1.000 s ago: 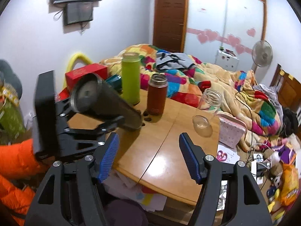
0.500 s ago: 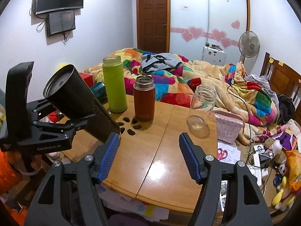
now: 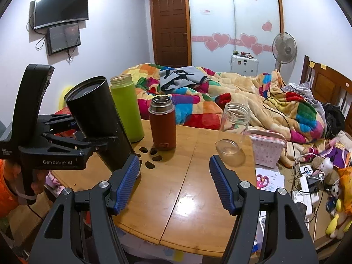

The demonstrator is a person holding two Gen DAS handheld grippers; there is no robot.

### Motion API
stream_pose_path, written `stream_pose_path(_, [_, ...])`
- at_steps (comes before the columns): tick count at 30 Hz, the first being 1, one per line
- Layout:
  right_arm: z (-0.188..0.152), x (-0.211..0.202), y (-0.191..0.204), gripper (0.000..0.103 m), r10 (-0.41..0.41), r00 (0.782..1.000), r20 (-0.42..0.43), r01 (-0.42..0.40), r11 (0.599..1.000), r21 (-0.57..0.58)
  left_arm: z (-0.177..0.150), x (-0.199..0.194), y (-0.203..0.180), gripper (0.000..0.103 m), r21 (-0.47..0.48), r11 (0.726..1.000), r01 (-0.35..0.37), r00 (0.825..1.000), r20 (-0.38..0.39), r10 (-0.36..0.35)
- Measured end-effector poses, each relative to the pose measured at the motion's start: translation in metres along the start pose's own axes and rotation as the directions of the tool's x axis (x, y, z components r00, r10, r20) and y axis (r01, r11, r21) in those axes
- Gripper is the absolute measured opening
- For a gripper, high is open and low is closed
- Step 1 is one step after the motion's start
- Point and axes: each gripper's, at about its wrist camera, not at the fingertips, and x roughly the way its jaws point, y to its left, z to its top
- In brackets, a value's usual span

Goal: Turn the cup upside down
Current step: 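Hold the thermos upright in the left tool and lower it toward the table, then set the thermos standing on the table and open the left tool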

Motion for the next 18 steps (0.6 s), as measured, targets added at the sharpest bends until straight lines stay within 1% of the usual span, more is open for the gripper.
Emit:
stream_pose_path(7, [0.0,0.002,-0.003,0.063,-0.005,1.0,0.01,0.005,1.0,0.015,0.011,0.009,0.005,0.065,-0.019,1.0,0.012,1.0,-0.015,-0.013])
stream_pose_path(13, [0.003,0.005,-0.002,0.063,-0.003,1.0,0.012,0.002,1.0,0.018,0.011,0.01,0.014,0.065,-0.057,0.998,0.029,0.999,-0.01,-0.03])
stream_pose_path(18, [0.007,0.006,0.002,0.063,0.001,1.0,0.021,-0.002,1.0,0.023,0.01,0.009,0.011,0.065,-0.038,0.999,0.023,1.0,0.0,-0.023])
